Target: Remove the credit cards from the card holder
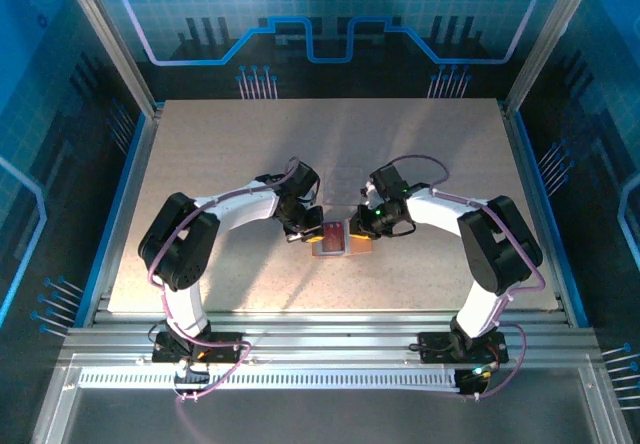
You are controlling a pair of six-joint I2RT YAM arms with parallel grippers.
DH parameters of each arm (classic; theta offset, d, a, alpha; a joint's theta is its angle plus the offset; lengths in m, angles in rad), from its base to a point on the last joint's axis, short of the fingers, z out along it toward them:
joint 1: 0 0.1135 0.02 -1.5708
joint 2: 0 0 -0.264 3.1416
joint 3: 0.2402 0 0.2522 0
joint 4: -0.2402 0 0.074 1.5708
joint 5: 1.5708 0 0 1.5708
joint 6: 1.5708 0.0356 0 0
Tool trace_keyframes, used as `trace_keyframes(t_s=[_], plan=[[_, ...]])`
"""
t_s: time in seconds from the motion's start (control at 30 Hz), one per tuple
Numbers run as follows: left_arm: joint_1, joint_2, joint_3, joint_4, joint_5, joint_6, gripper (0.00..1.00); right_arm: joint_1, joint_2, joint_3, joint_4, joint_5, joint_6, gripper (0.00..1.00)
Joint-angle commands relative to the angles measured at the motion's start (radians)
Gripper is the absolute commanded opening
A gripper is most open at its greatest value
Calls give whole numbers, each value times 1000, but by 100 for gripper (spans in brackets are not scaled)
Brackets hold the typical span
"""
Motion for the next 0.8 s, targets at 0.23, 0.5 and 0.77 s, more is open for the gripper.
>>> trace_keyframes(t_s=[0.23,0.5,0.77], plan=[[4,37,-22,-40,-41,4,1,19,25,-28,23,-17,-16,13],[4,43,-17,-66,-74,11,0,33,36,-7,34,-48,-16,13],[4,69,-23,-47,-49,7,0,37,77,6,5,-20,-22,13]])
